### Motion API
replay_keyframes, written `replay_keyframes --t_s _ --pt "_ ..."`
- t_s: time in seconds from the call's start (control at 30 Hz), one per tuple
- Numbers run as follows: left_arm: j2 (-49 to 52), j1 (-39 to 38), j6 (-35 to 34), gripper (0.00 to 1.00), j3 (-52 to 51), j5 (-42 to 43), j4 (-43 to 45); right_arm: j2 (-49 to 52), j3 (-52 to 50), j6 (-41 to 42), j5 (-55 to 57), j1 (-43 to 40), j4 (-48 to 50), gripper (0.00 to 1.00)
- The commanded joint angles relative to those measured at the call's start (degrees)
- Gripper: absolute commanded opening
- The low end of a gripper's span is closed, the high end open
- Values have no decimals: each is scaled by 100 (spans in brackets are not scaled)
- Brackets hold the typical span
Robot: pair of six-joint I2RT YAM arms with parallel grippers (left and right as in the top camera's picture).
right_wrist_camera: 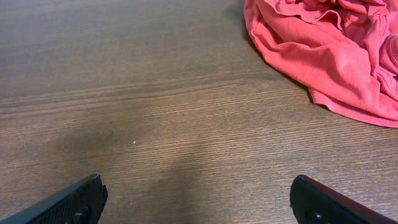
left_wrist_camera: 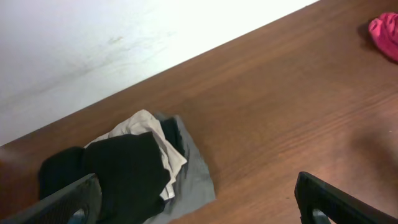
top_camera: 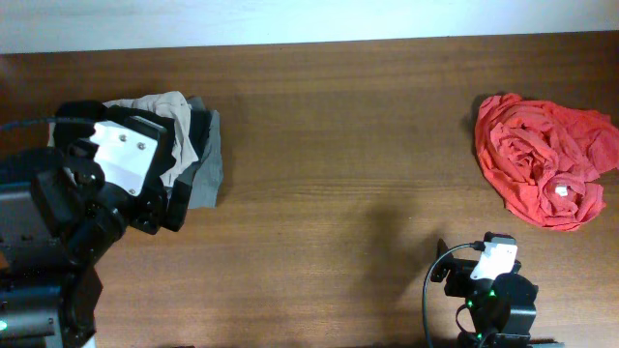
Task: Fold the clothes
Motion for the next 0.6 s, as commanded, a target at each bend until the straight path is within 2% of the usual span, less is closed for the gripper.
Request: replay_keyframes --t_s 0.0,0.17,0.23,0.4,0.47,0.57 --pt "-271 -22 109 99 -321 -372 162 -61 -35 66 -50 -44 22 99" --pt "-1067 -11 105 99 -1718 -422 1228 -61 -35 63 -52 -44 22 99" --pt "-1617 -11 105 99 -2710 -424 2052 -61 -35 66 -52 -44 22 99" --pt "-2785 -11 96 99 -4588 -404 3432 -61 -35 66 -52 -44 22 99" --pt "-3451 -11 59 99 -5508 -315 3840 -61 -35 63 -52 -44 20 99" --pt "-4024 20 31 99 -6210 -221 3995 -61 -35 63 -50 -44 20 99"
